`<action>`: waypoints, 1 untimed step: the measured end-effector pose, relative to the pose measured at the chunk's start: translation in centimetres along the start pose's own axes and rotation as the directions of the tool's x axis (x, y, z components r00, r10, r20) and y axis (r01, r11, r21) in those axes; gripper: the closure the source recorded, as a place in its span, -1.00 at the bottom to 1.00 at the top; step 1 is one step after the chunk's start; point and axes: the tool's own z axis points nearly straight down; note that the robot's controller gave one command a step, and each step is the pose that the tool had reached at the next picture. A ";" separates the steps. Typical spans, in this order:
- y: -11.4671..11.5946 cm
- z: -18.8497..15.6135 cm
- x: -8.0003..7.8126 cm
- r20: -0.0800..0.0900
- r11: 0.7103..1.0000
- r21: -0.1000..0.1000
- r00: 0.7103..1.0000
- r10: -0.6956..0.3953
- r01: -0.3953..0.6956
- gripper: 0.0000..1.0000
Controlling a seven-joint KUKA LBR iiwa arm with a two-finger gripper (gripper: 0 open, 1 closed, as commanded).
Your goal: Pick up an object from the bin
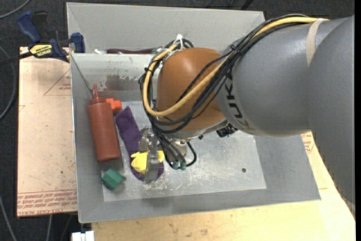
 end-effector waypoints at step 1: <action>0.0 0.0 0.0 0.000 1.000 0.000 1.000 0.000 0.000 1.00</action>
Offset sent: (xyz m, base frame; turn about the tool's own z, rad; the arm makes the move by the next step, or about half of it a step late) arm 0.0036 -0.0041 0.1175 0.0244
